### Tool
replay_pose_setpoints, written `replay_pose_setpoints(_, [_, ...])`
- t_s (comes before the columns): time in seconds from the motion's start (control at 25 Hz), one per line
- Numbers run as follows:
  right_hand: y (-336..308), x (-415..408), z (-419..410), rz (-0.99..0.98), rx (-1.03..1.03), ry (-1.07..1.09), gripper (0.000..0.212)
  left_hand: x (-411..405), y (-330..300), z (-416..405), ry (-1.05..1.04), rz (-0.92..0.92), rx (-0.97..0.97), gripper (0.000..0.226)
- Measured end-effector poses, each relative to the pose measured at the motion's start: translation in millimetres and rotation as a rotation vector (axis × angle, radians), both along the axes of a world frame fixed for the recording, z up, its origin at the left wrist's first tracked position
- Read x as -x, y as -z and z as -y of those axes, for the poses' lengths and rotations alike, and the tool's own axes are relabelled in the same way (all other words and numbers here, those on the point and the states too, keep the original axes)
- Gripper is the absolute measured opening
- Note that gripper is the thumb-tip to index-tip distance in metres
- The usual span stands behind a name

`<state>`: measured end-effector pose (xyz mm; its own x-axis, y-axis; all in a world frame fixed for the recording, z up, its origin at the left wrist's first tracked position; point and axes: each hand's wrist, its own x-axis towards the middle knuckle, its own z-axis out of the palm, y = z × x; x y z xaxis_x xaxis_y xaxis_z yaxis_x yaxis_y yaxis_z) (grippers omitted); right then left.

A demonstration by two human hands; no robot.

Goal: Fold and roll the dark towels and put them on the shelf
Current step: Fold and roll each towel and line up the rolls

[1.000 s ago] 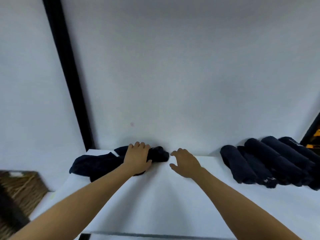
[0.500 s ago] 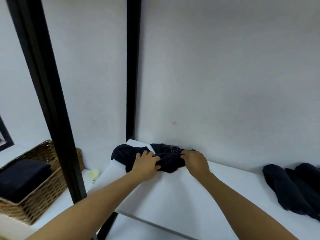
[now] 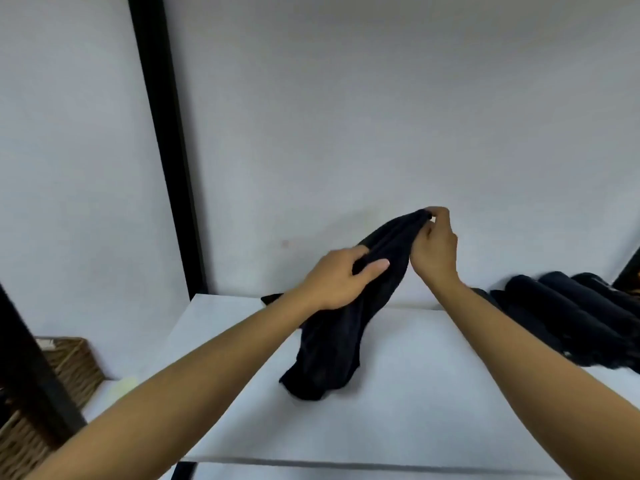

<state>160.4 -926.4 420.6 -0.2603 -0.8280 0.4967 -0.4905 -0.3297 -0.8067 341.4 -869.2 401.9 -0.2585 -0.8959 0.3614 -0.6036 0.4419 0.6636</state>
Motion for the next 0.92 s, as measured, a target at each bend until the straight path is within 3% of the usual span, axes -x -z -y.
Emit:
replay_pose_setpoints(0.12, [66,40,1,-0.047,-0.369,-0.020,0.025,22,69,0,0.119,0.058,-0.476,0.049])
replay_pose_setpoints(0.16, [88,52,-1,-0.021,-0.472,-0.033,0.028,24,92,3,0.093,0.163,-0.504,0.044])
replay_pose_setpoints(0.28, [129,79,-10,0.111,-0.638,-0.003,0.030,29,130,15,-0.123,0.452,-0.343,0.031])
replay_pose_setpoints(0.44, [154,89,-22,0.031,-0.668,-0.017,0.008,42,141,23,-0.312,0.531,-0.353,0.061])
replay_pose_setpoints(0.52, [164,90,-28,-0.021,-0.681,-0.031,0.015,53,148,24,-0.342,0.554,-0.381,0.063])
replay_pose_setpoints(0.76, [152,114,-38,-0.045,-0.653,-0.035,0.028,57,145,20,-0.278,0.378,-0.330,0.029])
replay_pose_setpoints(0.84, [129,128,-33,-0.016,-0.531,0.011,0.028,48,124,25,-0.345,0.209,-0.292,0.022])
replay_pose_setpoints(0.92, [95,140,-24,0.048,-0.362,0.064,0.025,43,90,32,-0.410,-0.079,-0.194,0.017])
